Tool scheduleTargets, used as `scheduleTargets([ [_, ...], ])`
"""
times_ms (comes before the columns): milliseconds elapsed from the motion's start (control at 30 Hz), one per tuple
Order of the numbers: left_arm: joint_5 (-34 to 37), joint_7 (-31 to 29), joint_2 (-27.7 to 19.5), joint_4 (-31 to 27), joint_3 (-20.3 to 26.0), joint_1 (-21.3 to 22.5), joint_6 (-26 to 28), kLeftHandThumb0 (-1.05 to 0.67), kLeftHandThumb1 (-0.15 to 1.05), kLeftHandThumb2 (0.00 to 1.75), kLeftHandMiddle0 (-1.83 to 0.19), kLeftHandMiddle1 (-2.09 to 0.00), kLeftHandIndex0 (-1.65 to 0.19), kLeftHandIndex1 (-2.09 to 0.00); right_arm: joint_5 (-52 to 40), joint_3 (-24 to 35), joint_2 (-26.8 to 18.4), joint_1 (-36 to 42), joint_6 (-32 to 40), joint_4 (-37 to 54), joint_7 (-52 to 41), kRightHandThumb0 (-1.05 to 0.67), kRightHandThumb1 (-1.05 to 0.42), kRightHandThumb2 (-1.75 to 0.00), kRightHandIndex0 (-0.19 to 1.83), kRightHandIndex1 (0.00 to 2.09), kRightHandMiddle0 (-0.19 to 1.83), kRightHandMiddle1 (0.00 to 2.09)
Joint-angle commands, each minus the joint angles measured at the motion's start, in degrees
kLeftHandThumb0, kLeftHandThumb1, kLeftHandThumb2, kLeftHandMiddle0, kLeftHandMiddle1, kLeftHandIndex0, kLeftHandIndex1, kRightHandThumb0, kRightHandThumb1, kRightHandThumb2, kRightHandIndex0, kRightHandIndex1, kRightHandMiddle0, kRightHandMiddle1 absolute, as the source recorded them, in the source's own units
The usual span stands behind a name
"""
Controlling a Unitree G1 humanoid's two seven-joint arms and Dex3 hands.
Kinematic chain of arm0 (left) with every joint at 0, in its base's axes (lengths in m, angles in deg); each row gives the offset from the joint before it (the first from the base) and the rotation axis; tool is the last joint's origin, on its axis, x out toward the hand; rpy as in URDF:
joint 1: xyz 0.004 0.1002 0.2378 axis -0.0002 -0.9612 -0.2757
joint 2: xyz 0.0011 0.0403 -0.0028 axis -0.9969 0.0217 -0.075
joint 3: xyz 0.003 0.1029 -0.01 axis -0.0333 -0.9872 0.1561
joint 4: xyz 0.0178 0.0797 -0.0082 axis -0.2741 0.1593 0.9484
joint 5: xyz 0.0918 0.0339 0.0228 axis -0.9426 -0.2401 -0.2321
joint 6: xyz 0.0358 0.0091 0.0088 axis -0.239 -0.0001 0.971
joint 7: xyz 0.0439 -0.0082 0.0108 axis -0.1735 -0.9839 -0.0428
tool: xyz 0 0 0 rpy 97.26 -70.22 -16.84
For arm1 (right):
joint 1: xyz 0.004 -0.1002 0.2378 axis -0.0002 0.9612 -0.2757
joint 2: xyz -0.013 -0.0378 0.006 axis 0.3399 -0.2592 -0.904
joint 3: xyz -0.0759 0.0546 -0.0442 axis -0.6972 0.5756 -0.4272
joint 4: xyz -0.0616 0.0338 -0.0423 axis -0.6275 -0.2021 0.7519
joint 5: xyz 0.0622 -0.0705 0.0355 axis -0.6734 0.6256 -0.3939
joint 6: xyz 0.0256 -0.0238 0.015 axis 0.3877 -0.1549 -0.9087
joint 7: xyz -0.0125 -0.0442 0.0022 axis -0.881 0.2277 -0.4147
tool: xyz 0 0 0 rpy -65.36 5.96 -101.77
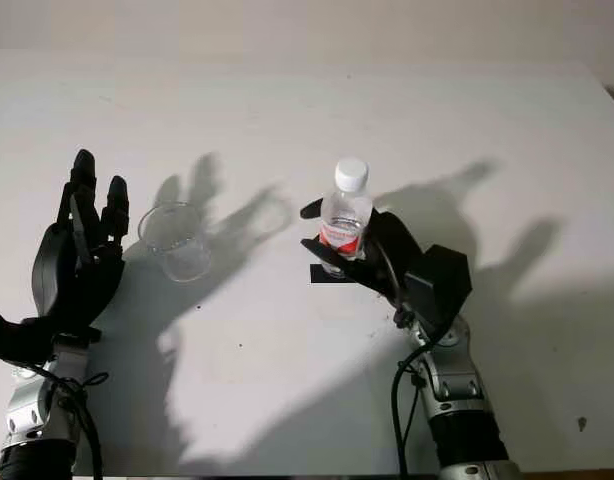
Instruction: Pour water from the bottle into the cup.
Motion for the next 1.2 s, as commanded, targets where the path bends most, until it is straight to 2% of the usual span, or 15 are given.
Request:
scheduleTargets([
  [0,-0.2,-0.2,-0.6,-0.8,0.3,-1.0,-0.3,-0.73,1.05,0.66,0.19,0.00,0.19,0.00,1.0,-0.2,-0.5,2.1,-0.1,-1.6,0.5,-0.61,-1.03,-0.05,0.13,0.21,0.06,0.33],
  [133,-0.1,-0.4,-0.9,-0.8,0.5,-0.9,-0.2,-0.73,1.05,0.67,0.19,0.00,0.19,0.00,1.1,0.2,0.0,3.5,-0.9,-2.1,1.7,-0.64,-1.03,-0.05,0.02,0.08,0.00,0.21],
  [300,0.3,-0.7,-1.1,-0.7,0.6,-0.7,0.2,-0.73,1.05,0.67,0.19,0.00,0.19,0.00,0.2,0.7,0.3,4.3,-1.0,-2.4,2.0,-0.65,-1.02,-0.05,-0.06,0.03,-0.04,0.14],
  [533,0.4,-0.6,-1.0,-0.9,0.6,-0.6,0.6,-0.72,1.05,0.66,0.19,0.00,0.19,0.00,0.2,1.1,-0.2,4.2,-1.3,-2.9,2.6,-0.80,-1.01,-0.05,-0.18,0.00,-0.17,0.03],
  [767,-0.1,-0.4,-1.0,-0.8,0.5,-0.7,0.2,-0.73,1.05,0.67,0.19,0.00,0.19,0.00,-2.8,3.1,-0.9,3.3,-1.9,-3.8,0.8,-0.87,-0.99,-0.05,-0.19,0.00,-0.19,0.00],
  [1167,0.0,-0.6,-0.9,0.8,0.6,0.3,-0.1,-0.72,1.05,0.66,0.19,0.00,0.19,0.00,-9.1,5.5,-1.8,1.8,2.4,-4.0,-6.7,-0.85,-0.99,-0.05,-0.19,0.00,-0.19,0.00],
])
